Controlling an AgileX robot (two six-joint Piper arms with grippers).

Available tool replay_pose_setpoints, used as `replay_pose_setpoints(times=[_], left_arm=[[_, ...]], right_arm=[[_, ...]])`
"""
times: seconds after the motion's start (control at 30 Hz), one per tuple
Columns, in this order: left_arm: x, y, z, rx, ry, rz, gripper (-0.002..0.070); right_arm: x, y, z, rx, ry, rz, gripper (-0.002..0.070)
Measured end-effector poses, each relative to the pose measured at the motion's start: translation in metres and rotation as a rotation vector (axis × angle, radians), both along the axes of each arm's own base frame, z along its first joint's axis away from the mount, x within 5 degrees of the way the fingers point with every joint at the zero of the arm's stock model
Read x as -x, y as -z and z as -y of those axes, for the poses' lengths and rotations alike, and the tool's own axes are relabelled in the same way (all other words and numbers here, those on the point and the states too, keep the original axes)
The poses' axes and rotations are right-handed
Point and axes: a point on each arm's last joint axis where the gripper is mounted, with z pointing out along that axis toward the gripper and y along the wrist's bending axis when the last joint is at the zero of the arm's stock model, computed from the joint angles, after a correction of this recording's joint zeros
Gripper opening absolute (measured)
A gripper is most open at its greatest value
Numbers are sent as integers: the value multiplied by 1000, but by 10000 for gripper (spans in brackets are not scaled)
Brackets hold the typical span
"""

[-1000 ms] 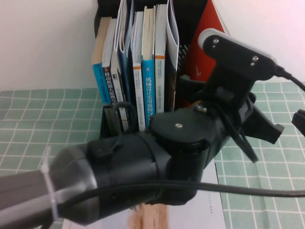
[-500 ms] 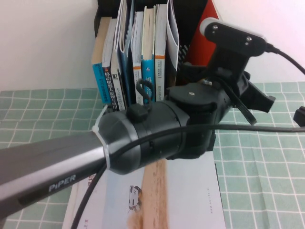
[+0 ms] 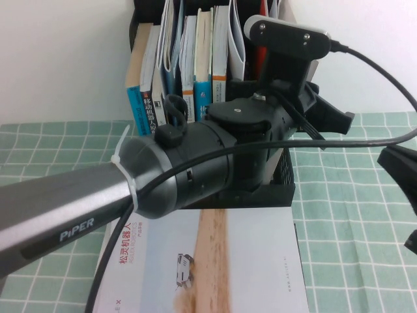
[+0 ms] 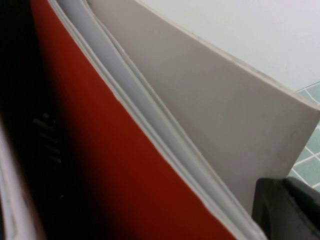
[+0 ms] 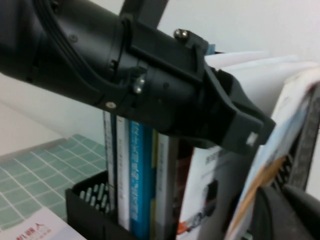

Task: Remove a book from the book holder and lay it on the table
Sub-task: Hold the bookshelf, then pick up the right side book from the book shelf

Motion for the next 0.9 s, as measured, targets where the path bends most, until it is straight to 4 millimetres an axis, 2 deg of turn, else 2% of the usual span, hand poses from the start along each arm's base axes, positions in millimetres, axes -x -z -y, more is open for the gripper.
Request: replay_pose_setpoints(times=[0.13, 0.23, 0.33, 0.5, 0.63, 0.77, 0.9], left_arm=[[1, 0, 1, -8, 5, 5, -2], [1, 0, 1, -10, 6, 6, -3], [1, 0, 1, -12, 7, 7, -2], [1, 0, 1, -12, 7, 7, -3], [1, 0, 1, -12, 7, 7, -3], [1, 0, 1, -12, 7, 7, -3], [1, 0, 1, -12, 7, 7, -3]], right_arm=[[-14, 8, -8, -52, -61, -31, 147], [-34, 18, -19, -57, -84, -89, 292], [-58, 26, -33, -49, -95, -106, 368], [-98, 46, -50, -44, -64, -112, 397], [-122, 73, -53, -52, -15, -161, 400], [-138, 88, -56, -74, 29, -191, 400], [-145, 86, -65, -84, 12, -176, 400]])
